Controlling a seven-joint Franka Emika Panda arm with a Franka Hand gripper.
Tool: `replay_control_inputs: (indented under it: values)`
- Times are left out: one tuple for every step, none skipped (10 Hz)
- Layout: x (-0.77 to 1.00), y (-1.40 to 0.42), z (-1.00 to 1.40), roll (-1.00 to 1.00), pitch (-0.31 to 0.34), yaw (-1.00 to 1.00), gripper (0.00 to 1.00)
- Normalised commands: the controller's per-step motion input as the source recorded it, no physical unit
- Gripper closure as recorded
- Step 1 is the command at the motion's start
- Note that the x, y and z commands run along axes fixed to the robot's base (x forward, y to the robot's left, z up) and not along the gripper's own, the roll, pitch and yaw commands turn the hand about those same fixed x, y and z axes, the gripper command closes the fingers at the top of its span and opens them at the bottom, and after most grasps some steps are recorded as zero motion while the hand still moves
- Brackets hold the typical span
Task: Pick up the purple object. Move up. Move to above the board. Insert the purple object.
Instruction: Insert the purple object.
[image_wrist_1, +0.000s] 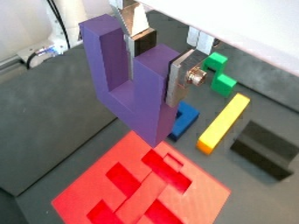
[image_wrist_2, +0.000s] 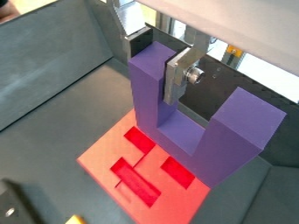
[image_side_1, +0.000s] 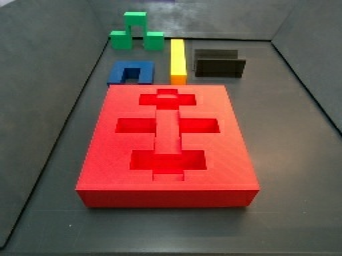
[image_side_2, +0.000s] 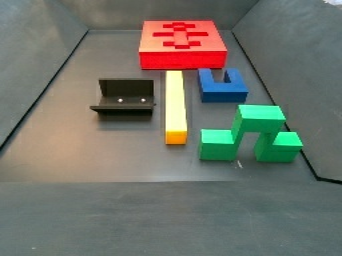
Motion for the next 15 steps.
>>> replay_control_inputs:
  values:
    - [0.43,-0.63,-0.92,0.17,0.0,0.02,1.0]
    - [0.42,-0.65,-0.95,0.15,0.0,0.02,1.0]
    - [0.42,-0.66,-0.97,0.14,-0.001,0.01,1.0]
    - [0.4,-0.68,-0.98,0.13,-0.014,0.0,1.0]
    - [0.2,-0.84,-0.93,0.14,-0.089,0.0,1.0]
    - [0.14,-0.91,-0.85,0.12,-0.147,0.01,1.0]
    - [0.15,-0.9,-0.82,0.16,-0.143,0.02,1.0]
    - [0.12,-0.87,-0.68,0.21,-0.141,0.0,1.0]
    - [0.13,-0.8,-0.53,0.23,-0.094,0.02,1.0]
    - [0.18,-0.53,-0.33,0.17,-0.011,0.03,1.0]
    - [0.17,-0.26,-0.18,0.03,0.0,0.0,1.0]
    - [0.19,-0.36,-0.2,0.1,0.0,0.0,1.0]
    - [0.3,-0.35,-0.25,0.15,0.0,0.0,1.0]
    - [0.25,-0.01,-0.22,0.15,0.0,0.0,1.0]
    - [0.0,0.11,-0.04,0.12,0.003,-0.04,1.0]
